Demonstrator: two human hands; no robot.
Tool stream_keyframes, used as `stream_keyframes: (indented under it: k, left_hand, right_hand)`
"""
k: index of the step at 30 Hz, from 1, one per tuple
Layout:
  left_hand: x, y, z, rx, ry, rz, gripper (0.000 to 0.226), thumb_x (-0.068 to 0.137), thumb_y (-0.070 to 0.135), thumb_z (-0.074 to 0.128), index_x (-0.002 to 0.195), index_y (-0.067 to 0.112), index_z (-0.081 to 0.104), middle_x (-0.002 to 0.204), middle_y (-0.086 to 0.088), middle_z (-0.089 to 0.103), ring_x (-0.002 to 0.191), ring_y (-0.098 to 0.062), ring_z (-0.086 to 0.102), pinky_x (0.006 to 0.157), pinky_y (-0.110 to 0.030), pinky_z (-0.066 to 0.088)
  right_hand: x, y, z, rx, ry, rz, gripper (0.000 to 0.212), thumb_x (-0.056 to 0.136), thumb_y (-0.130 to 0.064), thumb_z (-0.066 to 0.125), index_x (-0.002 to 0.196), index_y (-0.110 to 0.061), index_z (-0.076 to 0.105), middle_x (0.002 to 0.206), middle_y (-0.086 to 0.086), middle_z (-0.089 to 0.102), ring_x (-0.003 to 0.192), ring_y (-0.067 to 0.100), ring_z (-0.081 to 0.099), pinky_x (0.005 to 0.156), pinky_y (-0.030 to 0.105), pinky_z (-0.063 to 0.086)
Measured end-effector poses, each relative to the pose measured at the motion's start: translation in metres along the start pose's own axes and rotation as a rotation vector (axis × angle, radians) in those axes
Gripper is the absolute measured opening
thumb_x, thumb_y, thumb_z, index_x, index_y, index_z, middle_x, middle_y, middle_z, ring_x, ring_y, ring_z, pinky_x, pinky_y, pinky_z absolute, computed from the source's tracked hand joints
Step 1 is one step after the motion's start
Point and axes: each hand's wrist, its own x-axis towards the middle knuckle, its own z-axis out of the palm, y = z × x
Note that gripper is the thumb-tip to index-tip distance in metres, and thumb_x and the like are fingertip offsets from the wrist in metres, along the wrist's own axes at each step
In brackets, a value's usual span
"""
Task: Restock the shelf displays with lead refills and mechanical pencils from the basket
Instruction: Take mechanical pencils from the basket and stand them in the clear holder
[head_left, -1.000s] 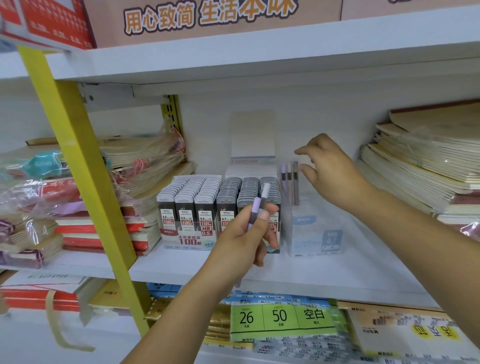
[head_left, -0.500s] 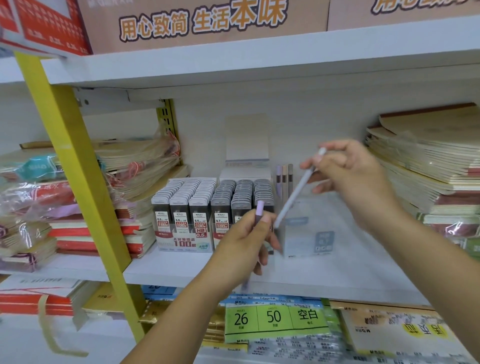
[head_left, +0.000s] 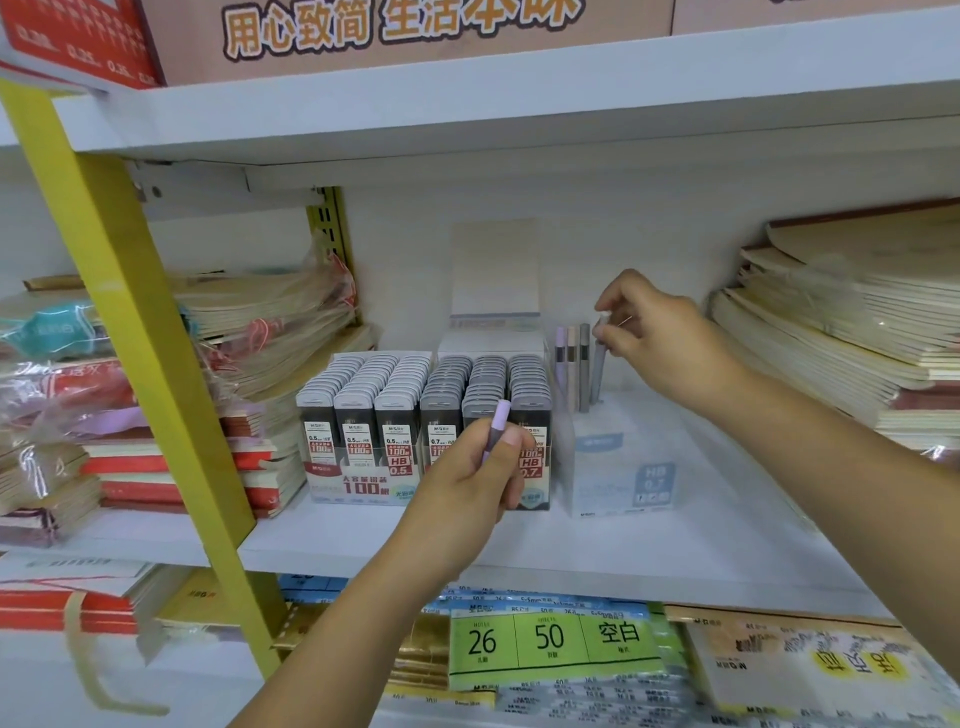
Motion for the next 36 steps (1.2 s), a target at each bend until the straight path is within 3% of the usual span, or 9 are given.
stream_keyframes:
  k: [10, 14, 19, 22, 25, 27, 30, 33, 36]
  left_hand:
    - [0.002, -0.002, 0.000, -0.015, 0.003, -0.004, 0.025, 0.105, 0.037, 0.045, 0.097, 0.026, 0.065, 0.060, 0.008, 0.053, 0.042, -0.002, 0.039, 0.043, -0.010, 0.033]
    - [0.000, -0.002, 0.000, -0.027, -0.015, -0.020, 0.023, 0.104, 0.035, 0.046, 0.099, 0.022, 0.064, 0.062, 0.007, 0.053, 0.044, -0.004, 0.038, 0.044, -0.013, 0.032]
    - [-0.002, 0.002, -0.002, -0.147, -0.062, -0.067, 0.020, 0.105, 0.013, 0.046, 0.104, 0.018, 0.065, 0.068, 0.005, 0.058, 0.052, -0.009, 0.042, 0.051, -0.022, 0.037]
    - [-0.005, 0.006, -0.001, -0.103, -0.082, -0.024, 0.023, 0.107, 0.012, 0.042, 0.107, 0.017, 0.064, 0.072, 0.006, 0.063, 0.057, -0.009, 0.048, 0.056, -0.023, 0.043]
    - [-0.007, 0.013, 0.000, -0.051, -0.116, 0.032, 0.021, 0.107, 0.015, 0.043, 0.109, 0.017, 0.063, 0.076, 0.005, 0.067, 0.057, -0.009, 0.051, 0.058, -0.020, 0.046]
    - [-0.006, 0.020, 0.005, -0.044, -0.156, 0.057, 0.020, 0.107, 0.015, 0.043, 0.108, 0.017, 0.063, 0.076, 0.004, 0.070, 0.055, -0.008, 0.052, 0.059, -0.018, 0.048]
    - [-0.005, 0.031, 0.018, -0.038, -0.223, 0.077, 0.020, 0.107, 0.015, 0.044, 0.103, 0.018, 0.063, 0.079, 0.002, 0.072, 0.057, -0.008, 0.057, 0.060, -0.021, 0.050]
    - [-0.002, 0.034, 0.030, -0.010, -0.149, 0.104, 0.013, 0.103, 0.017, 0.054, 0.107, 0.020, 0.066, 0.081, 0.007, 0.071, 0.065, -0.005, 0.062, 0.065, -0.024, 0.056]
    - [0.004, 0.029, 0.027, 0.439, 0.255, 0.430, 0.021, 0.093, 0.028, 0.066, 0.113, 0.024, 0.067, 0.094, 0.016, 0.060, 0.084, 0.002, 0.054, 0.074, -0.012, 0.044]
  right_hand:
    - [0.003, 0.001, 0.006, -0.127, 0.002, -0.030, 0.022, 0.089, -0.019, 0.068, 0.104, -0.013, 0.053, 0.080, 0.004, 0.067, 0.074, 0.023, 0.062, 0.066, 0.029, 0.044]
    - [0.005, 0.006, 0.010, -0.345, 0.113, -0.096, 0.026, 0.084, -0.025, 0.073, 0.097, -0.007, 0.059, 0.083, 0.009, 0.065, 0.089, 0.028, 0.054, 0.070, 0.034, 0.042]
    - [0.007, 0.008, 0.014, -0.432, -0.014, 0.007, 0.027, 0.085, -0.029, 0.072, 0.101, -0.009, 0.063, 0.094, 0.012, 0.066, 0.103, 0.031, 0.049, 0.078, 0.034, 0.038]
    - [-0.001, -0.004, 0.004, -0.485, 0.050, -0.064, 0.024, 0.090, -0.024, 0.066, 0.109, -0.010, 0.069, 0.106, 0.014, 0.064, 0.107, 0.033, 0.045, 0.085, 0.035, 0.033]
    - [-0.025, -0.035, -0.007, -0.124, 0.117, -0.072, 0.018, 0.093, -0.026, 0.060, 0.102, -0.017, 0.073, 0.098, 0.001, 0.068, 0.100, 0.021, 0.052, 0.079, 0.021, 0.034]
    - [-0.044, -0.061, -0.012, 0.238, -0.086, 0.042, 0.017, 0.092, -0.033, 0.059, 0.103, -0.030, 0.072, 0.094, -0.012, 0.072, 0.092, 0.007, 0.060, 0.077, 0.011, 0.042]
    - [-0.065, -0.080, -0.012, 0.625, -0.334, 0.156, 0.026, 0.090, -0.021, 0.064, 0.112, -0.033, 0.065, 0.101, -0.007, 0.075, 0.093, 0.003, 0.069, 0.082, 0.014, 0.052]
    - [-0.064, -0.078, -0.022, 0.762, -0.174, 0.180, 0.020, 0.090, -0.007, 0.063, 0.105, -0.020, 0.065, 0.088, 0.000, 0.077, 0.082, 0.009, 0.072, 0.069, 0.014, 0.053]
    - [-0.047, -0.061, -0.048, 0.796, 0.176, 0.196, 0.016, 0.093, -0.006, 0.060, 0.100, -0.020, 0.054, 0.083, -0.001, 0.076, 0.072, 0.014, 0.072, 0.058, 0.019, 0.053]
